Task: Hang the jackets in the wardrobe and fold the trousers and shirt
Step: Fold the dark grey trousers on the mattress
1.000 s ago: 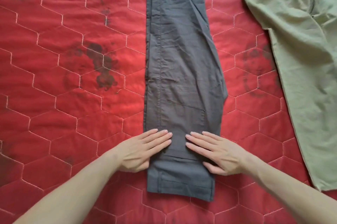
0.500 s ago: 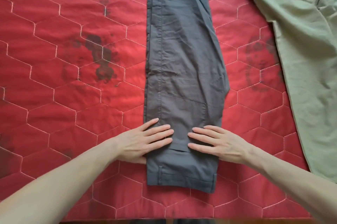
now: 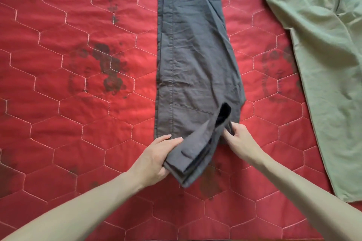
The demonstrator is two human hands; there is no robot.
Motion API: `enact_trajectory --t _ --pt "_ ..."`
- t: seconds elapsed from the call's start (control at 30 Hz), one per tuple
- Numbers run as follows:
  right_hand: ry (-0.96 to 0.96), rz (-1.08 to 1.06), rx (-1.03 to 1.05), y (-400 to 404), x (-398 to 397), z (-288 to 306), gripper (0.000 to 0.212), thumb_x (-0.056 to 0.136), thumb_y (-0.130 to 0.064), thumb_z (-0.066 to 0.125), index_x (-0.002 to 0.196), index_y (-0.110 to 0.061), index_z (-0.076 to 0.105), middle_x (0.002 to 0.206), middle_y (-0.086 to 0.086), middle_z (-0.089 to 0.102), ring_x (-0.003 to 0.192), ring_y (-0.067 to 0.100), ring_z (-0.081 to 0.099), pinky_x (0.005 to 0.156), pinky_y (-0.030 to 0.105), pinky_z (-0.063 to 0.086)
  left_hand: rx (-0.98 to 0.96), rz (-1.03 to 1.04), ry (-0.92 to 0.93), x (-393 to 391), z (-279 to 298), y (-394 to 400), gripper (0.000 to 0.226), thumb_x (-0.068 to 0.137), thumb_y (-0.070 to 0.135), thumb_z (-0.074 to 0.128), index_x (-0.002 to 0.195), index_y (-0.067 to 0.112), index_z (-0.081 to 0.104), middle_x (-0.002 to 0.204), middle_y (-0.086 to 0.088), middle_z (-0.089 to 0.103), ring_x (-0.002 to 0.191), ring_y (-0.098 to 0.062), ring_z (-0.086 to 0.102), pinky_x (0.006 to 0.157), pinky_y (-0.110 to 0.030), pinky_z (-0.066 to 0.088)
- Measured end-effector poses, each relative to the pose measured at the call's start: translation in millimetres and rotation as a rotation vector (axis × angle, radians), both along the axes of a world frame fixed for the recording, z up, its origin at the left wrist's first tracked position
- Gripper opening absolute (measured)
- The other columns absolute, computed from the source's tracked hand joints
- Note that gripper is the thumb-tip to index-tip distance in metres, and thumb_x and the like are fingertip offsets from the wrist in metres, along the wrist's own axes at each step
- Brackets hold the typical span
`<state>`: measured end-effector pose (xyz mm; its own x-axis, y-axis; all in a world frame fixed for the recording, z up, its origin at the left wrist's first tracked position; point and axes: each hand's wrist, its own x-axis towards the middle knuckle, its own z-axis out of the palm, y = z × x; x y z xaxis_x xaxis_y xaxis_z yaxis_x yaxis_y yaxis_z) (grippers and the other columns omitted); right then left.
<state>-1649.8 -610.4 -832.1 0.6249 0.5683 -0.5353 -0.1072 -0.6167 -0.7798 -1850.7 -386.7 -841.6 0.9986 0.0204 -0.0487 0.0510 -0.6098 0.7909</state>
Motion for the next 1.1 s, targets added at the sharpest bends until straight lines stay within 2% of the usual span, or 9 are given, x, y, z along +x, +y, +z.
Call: enact_trajectory --t 0.07,0.17,0.27,0.43,0.6,0.73,0.87,1.0,1.1 --pt "-0.02 -0.024 0.028 3 4 -3 0.049 0.097 -0.061 0.058 0.071 -0.02 0.051 0.069 -0.021 0.043 0.066 0.002 0.037 0.057 0.028 0.032 -0.063 0.201 0.023 5 8 -11 0.014 0.093 0.016 0.061 0.103 0.022 0.07 0.102 0.025 0.065 0.094 -0.007 0.061 0.094 -0.025 0.047" --pt "0.012 -0.113 0.095 -2 5 -9 0.034 0.106 -0.039 0.059 0.077 -0.022 0.064 0.075 -0.022 0.059 0.071 -0.003 0.05 0.064 0.021 0.042 -0.26 0.633 0.274 24 14 -16 0.043 0.099 0.052 0.055 0.066 0.026 0.057 0.063 0.016 0.05 0.06 -0.006 0.043 0.06 -0.031 0.043" --pt "0.07 -0.291 0.096 -7 -4 -12 0.036 0.107 -0.034 0.059 0.091 -0.005 0.071 0.088 -0.012 0.07 0.082 0.002 0.057 0.075 0.028 0.049 -0.449 0.806 0.335 47 13 -4 0.046 0.105 0.04 0.059 0.078 0.005 0.069 0.076 0.007 0.064 0.072 -0.01 0.053 0.071 -0.037 0.05" --pt "-0.115 -0.361 0.081 14 -8 -3 0.022 0.097 -0.051 0.069 0.097 -0.029 0.069 0.093 -0.015 0.076 0.085 0.0 0.067 0.075 0.017 0.05 -0.602 0.731 0.386 70 11 17 0.023 0.109 0.028 0.054 0.107 0.016 0.074 0.109 0.005 0.079 0.106 -0.013 0.072 0.095 -0.03 0.055" --pt "-0.293 -0.29 0.098 34 3 -3 0.015 0.104 -0.029 0.064 0.097 -0.024 0.052 0.084 -0.01 0.063 0.079 0.016 0.058 0.076 0.037 0.048 -0.634 0.819 0.296 83 5 22 0.021 0.107 0.022 0.059 0.101 0.006 0.072 0.102 -0.016 0.078 0.087 -0.015 0.066 0.086 -0.047 0.057" --pt "-0.546 -0.186 -0.323 35 11 -11 0.023 0.108 -0.04 0.051 0.097 -0.02 0.049 0.073 0.014 0.067 0.071 0.046 0.063 0.062 0.047 0.04 -0.271 0.804 0.233 95 -1 17 0.038 0.106 0.03 0.059 0.074 0.015 0.044 0.059 0.011 0.05 0.057 -0.011 0.036 0.062 -0.044 0.033" --pt "-0.894 -0.118 -0.504 33 12 -11 0.028 0.105 -0.027 0.061 0.089 -0.005 0.062 0.074 0.026 0.063 0.068 0.046 0.063 0.061 0.049 0.048 0.086 0.821 0.266 100 -3 10 0.035 0.104 0.043 0.058 0.083 0.019 0.043 0.062 -0.002 0.056 0.067 -0.038 0.052 0.061 -0.043 0.034" --pt "-1.05 -0.113 -0.379 35 11 -8 0.031 0.103 -0.019 0.059 0.132 -0.009 0.06 0.129 0.013 0.061 0.121 0.035 0.056 0.1 0.045 0.044 0.447 0.706 -0.007 91 -2 -2 0.036 0.101 0.029 0.06 0.131 0.01 0.052 0.119 -0.014 0.061 0.111 -0.035 0.055 0.094 -0.046 0.044" --pt "-1.08 0.213 -0.071 59 2 -8 0.053 0.104 -0.008 0.047 0.157 -0.006 0.042 0.164 0.01 0.039 0.157 0.025 0.03 0.125 0.041 0.029 0.61 0.178 -0.198 83 -11 -20 0.05 0.104 0.024 0.053 0.149 0.003 0.048 0.153 -0.018 0.047 0.146 -0.035 0.04 0.122 -0.049 0.032"
